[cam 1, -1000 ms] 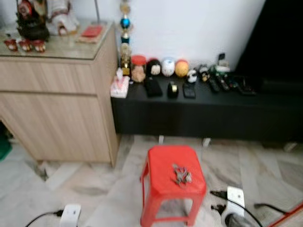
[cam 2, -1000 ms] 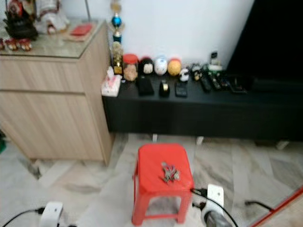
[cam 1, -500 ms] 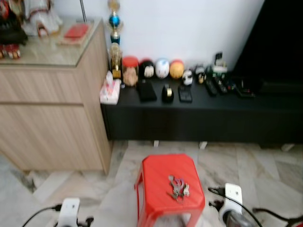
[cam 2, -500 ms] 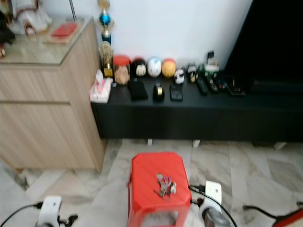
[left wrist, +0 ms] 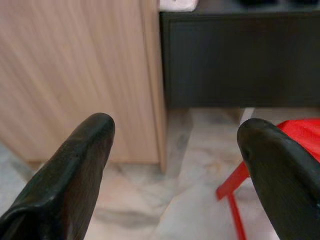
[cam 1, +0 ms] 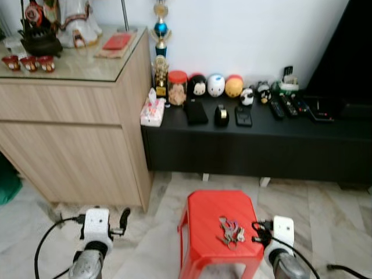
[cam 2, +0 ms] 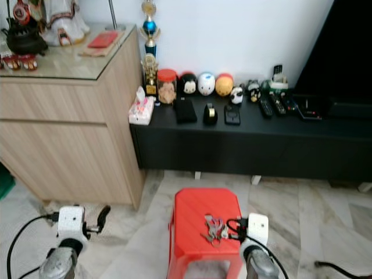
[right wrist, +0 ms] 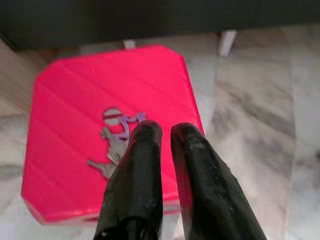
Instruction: Hang keys on a hook
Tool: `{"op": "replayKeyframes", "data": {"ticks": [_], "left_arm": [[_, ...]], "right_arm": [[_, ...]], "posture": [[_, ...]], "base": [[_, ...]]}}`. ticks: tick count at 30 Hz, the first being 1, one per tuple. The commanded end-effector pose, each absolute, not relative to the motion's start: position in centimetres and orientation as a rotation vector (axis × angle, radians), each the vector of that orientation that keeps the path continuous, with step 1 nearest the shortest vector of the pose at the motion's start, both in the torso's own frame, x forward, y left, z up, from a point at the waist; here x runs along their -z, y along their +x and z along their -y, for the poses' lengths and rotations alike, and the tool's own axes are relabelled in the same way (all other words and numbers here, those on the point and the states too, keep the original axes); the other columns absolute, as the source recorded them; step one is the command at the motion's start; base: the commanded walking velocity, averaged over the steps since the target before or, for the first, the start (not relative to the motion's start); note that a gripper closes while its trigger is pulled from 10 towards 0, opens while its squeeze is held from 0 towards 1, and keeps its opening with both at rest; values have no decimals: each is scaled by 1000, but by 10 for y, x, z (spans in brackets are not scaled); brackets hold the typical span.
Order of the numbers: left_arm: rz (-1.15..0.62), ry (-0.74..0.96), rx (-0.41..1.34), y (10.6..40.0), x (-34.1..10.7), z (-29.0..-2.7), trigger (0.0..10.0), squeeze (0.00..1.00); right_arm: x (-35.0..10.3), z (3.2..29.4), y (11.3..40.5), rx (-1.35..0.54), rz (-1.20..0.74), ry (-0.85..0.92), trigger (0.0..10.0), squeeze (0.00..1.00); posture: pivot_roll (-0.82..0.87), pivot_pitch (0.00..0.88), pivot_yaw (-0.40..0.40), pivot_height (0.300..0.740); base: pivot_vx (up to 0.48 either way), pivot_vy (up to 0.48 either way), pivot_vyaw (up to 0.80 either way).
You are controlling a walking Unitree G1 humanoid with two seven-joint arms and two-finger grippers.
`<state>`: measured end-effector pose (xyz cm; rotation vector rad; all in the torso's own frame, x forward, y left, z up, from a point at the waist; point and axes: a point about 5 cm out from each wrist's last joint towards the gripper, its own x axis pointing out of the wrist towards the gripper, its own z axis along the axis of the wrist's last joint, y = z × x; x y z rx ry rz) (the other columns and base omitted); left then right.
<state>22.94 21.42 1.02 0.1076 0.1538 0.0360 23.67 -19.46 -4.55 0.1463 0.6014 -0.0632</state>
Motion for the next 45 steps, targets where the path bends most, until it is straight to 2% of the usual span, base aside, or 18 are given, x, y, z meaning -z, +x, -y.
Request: {"op": "replayKeyframes", "data": {"ticks": [1, 5, 7, 11, 16, 20, 25, 28, 32, 38, 45], "left_arm": [[-100, 102, -43, 227, -19, -210, 10000, 0], [-63, 93, -60, 217, -28, -206, 10000, 0], [-48, 86, -85, 209, -35, -209, 10000, 0], [-42, 83, -89, 208, -39, -212, 10000, 0], [-38, 77, -69, 213, -42, -204, 10000, 0], [-35, 82, -49, 214, -45, -199, 10000, 0], [-35, 77, -70, 207, -55, -199, 10000, 0], [-36, 75, -76, 204, -54, -196, 10000, 0], [-42, 66, -85, 205, -52, -190, 10000, 0], [-35, 31, -63, 213, -52, -175, 10000, 0], [-42, 54, -56, 216, -59, -183, 10000, 0]], "right_arm": [[41, 198, 240, 43, -559, 125, 10000, 0], [41, 199, 239, 15, -559, 105, 10000, 0], [-13, 191, 256, -128, -162, 1, 10000, 0], [-42, 198, 253, -63, -28, 4, 10000, 0], [-47, 202, 264, 35, 11, 70, 10000, 0], [-46, 198, 263, 28, 15, 68, 10000, 0], [-40, 198, 232, 8, -77, 58, 10000, 0], [-39, 200, 229, 4, -83, 45, 10000, 0], [-39, 207, 231, 4, -83, 41, 10000, 0], [-48, 218, 244, 55, -42, 31, 10000, 0], [-45, 198, 244, 53, -58, 94, 10000, 0]], "posture": [[33, 0, -78, 740], [40, 0, -86, 740], [33, 0, -86, 740], [29, 0, -86, 740], [13, 0, -76, 740], [15, 0, -83, 740], [8, 0, -106, 740], [0, 0, -115, 740], [-4, 0, -135, 740], [12, 0, -109, 740], [13, 0, -81, 740]], "base": [[0, 0, 0], [0, 0, 0], [0, 0, 0], [0, 0, 0], [0, 0, 0], [0, 0, 0], [0, 0, 0], [0, 0, 0], [0, 0, 0], [0, 0, 0], [0, 0, 0]]}}
